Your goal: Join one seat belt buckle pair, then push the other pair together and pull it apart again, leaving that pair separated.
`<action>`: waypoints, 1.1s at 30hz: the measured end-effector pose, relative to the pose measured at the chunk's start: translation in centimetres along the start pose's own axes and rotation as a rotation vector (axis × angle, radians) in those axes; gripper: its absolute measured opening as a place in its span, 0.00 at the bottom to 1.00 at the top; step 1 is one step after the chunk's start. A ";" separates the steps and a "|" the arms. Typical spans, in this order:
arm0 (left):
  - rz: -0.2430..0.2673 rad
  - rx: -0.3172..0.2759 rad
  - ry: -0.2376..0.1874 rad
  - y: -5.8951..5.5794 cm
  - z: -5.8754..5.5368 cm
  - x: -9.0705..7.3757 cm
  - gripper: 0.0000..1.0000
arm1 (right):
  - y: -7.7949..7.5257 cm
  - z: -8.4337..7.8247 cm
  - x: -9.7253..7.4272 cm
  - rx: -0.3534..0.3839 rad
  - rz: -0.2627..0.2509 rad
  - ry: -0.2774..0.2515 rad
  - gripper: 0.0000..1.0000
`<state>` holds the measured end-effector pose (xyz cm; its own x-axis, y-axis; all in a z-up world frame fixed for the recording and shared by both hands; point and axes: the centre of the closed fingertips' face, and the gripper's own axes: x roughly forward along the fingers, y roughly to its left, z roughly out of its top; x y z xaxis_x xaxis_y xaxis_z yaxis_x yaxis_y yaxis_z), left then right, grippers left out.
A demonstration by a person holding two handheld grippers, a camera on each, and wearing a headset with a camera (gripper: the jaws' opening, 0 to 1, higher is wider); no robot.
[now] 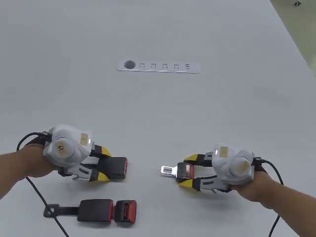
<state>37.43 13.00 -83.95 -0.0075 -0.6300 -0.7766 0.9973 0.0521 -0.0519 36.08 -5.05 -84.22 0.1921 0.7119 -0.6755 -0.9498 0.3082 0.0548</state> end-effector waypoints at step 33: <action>0.251 -0.326 -0.157 1.1 2.0 -5.4 0.77 | -0.7 2.7 -2.8 0.209 -0.243 -0.124 0.93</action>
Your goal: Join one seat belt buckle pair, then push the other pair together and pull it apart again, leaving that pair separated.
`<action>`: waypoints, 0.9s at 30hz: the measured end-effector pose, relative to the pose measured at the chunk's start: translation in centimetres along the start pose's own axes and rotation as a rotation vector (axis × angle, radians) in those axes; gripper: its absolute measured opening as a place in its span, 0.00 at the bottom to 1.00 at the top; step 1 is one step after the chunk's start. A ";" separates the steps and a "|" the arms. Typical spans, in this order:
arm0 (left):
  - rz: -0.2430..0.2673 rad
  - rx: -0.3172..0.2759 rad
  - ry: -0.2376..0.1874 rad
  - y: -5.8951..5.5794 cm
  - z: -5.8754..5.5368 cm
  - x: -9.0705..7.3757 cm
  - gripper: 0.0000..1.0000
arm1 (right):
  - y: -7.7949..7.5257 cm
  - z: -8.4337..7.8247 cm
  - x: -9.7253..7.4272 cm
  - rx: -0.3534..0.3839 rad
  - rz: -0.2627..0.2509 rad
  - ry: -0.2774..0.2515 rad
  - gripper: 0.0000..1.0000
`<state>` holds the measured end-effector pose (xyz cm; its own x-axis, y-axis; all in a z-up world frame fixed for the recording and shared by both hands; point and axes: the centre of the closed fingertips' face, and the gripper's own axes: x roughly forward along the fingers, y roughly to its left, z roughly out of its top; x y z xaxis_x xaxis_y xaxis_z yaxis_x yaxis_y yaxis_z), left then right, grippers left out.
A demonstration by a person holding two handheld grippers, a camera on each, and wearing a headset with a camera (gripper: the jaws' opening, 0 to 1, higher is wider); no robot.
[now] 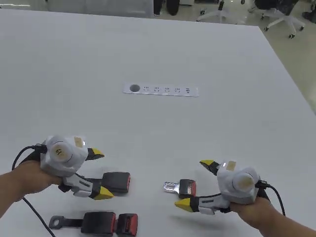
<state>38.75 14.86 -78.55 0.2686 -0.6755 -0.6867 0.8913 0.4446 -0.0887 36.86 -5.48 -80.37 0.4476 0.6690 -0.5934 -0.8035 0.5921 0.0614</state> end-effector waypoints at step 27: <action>0.306 -0.229 -0.202 -4.4 -3.4 -10.4 1.00 | 4.6 0.8 -5.1 0.021 -0.171 -0.097 1.00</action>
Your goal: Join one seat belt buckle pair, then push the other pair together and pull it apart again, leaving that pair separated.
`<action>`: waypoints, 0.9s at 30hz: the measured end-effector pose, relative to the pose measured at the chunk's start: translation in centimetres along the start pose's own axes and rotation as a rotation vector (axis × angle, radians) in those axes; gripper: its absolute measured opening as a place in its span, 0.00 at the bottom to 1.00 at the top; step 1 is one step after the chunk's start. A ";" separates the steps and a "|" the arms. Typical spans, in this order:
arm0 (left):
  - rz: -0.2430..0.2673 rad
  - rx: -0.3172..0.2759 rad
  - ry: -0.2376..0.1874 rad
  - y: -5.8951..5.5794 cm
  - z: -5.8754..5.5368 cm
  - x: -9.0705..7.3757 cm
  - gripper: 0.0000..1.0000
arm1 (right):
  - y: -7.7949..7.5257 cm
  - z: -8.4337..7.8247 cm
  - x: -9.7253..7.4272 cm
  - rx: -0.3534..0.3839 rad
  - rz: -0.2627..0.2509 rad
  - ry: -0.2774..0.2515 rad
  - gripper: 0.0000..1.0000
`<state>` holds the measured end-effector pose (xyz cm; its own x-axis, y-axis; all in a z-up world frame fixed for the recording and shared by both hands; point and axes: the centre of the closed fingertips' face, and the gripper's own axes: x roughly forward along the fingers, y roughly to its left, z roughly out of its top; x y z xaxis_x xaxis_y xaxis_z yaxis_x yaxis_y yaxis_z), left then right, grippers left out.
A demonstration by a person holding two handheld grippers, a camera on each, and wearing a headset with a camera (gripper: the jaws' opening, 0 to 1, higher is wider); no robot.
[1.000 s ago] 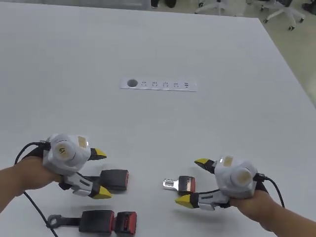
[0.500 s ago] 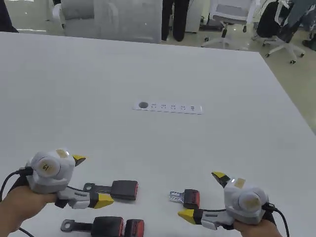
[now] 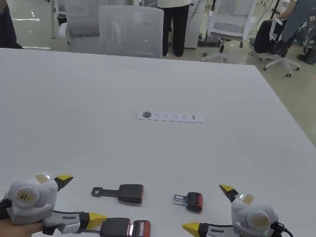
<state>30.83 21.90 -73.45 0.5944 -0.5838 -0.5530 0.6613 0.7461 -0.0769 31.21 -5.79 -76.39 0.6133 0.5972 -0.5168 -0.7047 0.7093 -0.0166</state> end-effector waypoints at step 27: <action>0.022 -0.011 -0.055 -1.0 -0.8 -3.4 1.00 | 2.4 -0.5 -4.4 0.048 -0.069 -0.059 1.00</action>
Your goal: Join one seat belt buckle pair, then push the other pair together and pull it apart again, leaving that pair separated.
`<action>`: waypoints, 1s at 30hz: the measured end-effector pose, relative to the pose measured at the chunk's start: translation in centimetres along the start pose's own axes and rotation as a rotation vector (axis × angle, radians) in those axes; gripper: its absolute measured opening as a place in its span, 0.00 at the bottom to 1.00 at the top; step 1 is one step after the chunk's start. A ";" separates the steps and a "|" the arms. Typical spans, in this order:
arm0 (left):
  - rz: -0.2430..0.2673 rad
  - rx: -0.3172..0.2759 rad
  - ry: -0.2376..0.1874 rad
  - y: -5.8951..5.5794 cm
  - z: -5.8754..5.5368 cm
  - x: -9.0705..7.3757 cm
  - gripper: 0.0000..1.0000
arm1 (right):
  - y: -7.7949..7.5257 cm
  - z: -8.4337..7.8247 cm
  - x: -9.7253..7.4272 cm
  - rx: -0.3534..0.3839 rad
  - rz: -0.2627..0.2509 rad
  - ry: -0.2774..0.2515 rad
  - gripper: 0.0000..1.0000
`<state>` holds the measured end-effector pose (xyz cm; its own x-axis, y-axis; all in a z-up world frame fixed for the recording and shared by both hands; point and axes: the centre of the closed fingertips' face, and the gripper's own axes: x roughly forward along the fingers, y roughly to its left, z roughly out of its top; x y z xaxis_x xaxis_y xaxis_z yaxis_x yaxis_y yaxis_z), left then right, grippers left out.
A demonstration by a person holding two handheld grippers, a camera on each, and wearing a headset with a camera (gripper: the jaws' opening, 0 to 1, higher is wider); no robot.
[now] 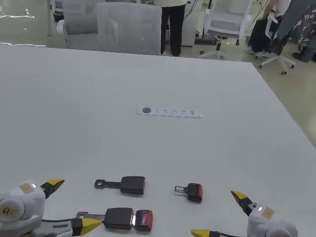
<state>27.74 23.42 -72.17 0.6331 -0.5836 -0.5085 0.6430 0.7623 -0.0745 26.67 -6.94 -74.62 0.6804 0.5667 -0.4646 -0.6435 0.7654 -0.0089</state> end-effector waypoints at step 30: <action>-0.021 0.006 -0.007 -0.8 -0.1 0.0 1.00 | 0.2 0.1 -0.4 0.022 -0.030 -0.015 1.00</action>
<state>27.14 22.82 -72.17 0.6225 -0.6012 -0.5010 0.6587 0.7482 -0.0794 26.28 -7.02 -74.33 0.7045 0.5477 -0.4514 -0.6149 0.7886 -0.0029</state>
